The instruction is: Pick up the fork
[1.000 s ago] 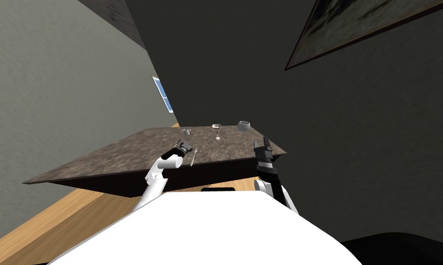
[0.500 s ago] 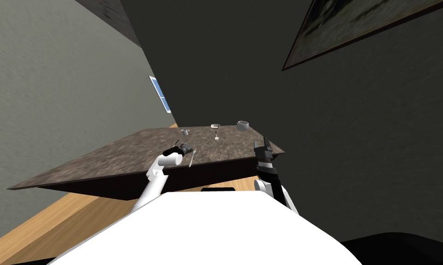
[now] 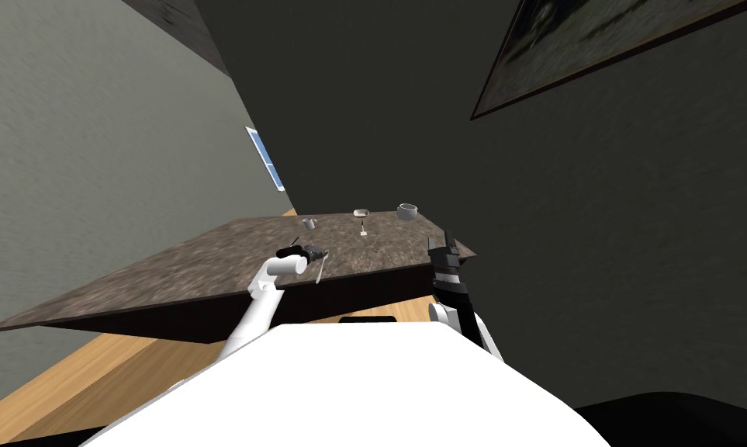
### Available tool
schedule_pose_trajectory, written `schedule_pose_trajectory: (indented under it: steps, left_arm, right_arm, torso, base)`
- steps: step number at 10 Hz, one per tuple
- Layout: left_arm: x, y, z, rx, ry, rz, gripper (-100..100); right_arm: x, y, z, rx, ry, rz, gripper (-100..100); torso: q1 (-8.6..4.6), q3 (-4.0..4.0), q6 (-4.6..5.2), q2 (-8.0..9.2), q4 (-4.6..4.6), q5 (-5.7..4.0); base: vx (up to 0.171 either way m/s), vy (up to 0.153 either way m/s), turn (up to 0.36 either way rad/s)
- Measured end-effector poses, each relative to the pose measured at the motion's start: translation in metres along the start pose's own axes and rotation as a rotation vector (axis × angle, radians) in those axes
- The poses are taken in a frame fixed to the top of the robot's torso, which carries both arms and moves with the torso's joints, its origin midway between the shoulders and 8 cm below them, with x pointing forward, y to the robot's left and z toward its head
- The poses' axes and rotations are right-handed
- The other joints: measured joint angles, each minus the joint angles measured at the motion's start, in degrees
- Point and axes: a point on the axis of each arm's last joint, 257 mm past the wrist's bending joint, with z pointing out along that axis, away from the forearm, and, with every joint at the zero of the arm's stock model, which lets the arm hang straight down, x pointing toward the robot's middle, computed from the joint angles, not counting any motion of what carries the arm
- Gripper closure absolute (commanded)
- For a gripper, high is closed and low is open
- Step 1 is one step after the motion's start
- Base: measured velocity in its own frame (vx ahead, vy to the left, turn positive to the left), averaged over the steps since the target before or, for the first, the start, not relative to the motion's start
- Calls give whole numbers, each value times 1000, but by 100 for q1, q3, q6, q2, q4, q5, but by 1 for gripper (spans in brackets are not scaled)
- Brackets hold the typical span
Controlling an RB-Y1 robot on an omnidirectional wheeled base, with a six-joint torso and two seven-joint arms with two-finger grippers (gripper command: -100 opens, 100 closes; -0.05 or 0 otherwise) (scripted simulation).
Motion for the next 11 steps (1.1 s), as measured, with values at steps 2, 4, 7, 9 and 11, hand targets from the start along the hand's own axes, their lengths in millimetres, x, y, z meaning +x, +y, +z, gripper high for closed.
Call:
schedule_pose_trajectory:
  steps: [2,4,7,9,11]
  left_arm:
    - [-10,2,4,-21,-53,-53,-100]
    - [-18,2,7,-39,-109,-108,-100]
    - [-38,5,9,-64,-199,-185,-100]
    - [-46,5,8,-74,-252,-232,-100]
    - [-55,3,8,-82,-304,-277,-100]
  right_arm:
    - [0,0,0,0,0,0,0]
    - [0,0,0,0,0,0,0]
    - [0,0,0,0,0,0,0]
    - [0,0,0,0,0,0,0]
    - [0,0,0,0,0,0,0]
  torso:
    - [-1,0,0,0,0,0]
    - [-1,0,0,0,0,0]
    - [1,0,-2,1,0,0]
    - [1,0,-2,1,0,0]
    - [1,0,-3,1,0,0]
  base:
    - [6,-10,-41]
    - [6,-10,-42]
    - [6,-8,-40]
    - [7,-9,-44]
    - [6,-8,-28]
